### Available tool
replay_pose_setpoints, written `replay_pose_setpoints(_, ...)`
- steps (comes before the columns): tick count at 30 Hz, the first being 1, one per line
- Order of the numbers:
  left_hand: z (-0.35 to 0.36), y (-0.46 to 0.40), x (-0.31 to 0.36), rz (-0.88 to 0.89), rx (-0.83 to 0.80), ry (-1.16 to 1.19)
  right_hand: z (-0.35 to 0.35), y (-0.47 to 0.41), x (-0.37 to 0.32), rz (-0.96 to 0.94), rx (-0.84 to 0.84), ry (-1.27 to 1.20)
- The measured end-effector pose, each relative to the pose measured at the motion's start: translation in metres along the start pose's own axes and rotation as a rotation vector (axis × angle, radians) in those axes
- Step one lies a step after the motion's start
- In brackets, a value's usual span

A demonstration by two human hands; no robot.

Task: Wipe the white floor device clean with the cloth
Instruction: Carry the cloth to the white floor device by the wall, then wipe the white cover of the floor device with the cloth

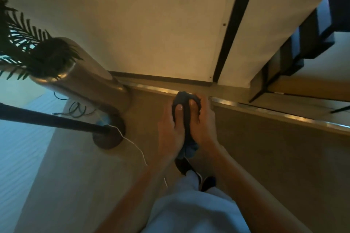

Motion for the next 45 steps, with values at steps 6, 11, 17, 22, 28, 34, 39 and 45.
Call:
replay_pose_setpoints(6, 0.012, 0.038, -0.025, -0.084, -0.200, 0.080, -0.015, 0.037, 0.008, -0.017, 0.046, 0.036)
replay_pose_setpoints(11, 0.012, 0.059, -0.050, -0.073, -0.240, 0.048, -0.015, 0.064, 0.013, 0.023, 0.048, 0.029)
replay_pose_setpoints(17, 0.003, 0.048, -0.062, 0.007, -0.239, 0.031, 0.006, 0.068, 0.020, 0.108, 0.057, 0.011)
replay_pose_setpoints(22, 0.002, 0.012, -0.091, 0.051, -0.351, 0.033, 0.036, 0.054, 0.032, 0.165, 0.134, 0.001)
replay_pose_setpoints(28, 0.014, -0.022, -0.119, 0.065, -0.425, 0.057, 0.060, 0.034, 0.064, 0.216, 0.169, 0.024)
replay_pose_setpoints(34, 0.054, -0.049, -0.160, 0.046, -0.448, -0.001, 0.074, 0.014, 0.125, 0.289, 0.167, 0.034)
replay_pose_setpoints(39, 0.110, -0.069, -0.220, -0.009, -0.443, -0.060, 0.083, -0.004, 0.200, 0.336, 0.126, 0.008)
replay_pose_setpoints(45, 0.183, -0.102, -0.310, -0.005, -0.419, -0.107, 0.096, -0.026, 0.310, 0.410, 0.010, -0.025)
Point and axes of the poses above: each hand's wrist, its own y-axis away from the middle knuckle, its own z-axis out of the palm, x = y × z, the point moved 2 cm from there along -y, towards the middle knuckle, and after that the axes turned 9 degrees about -z, right-handed, at the moved point
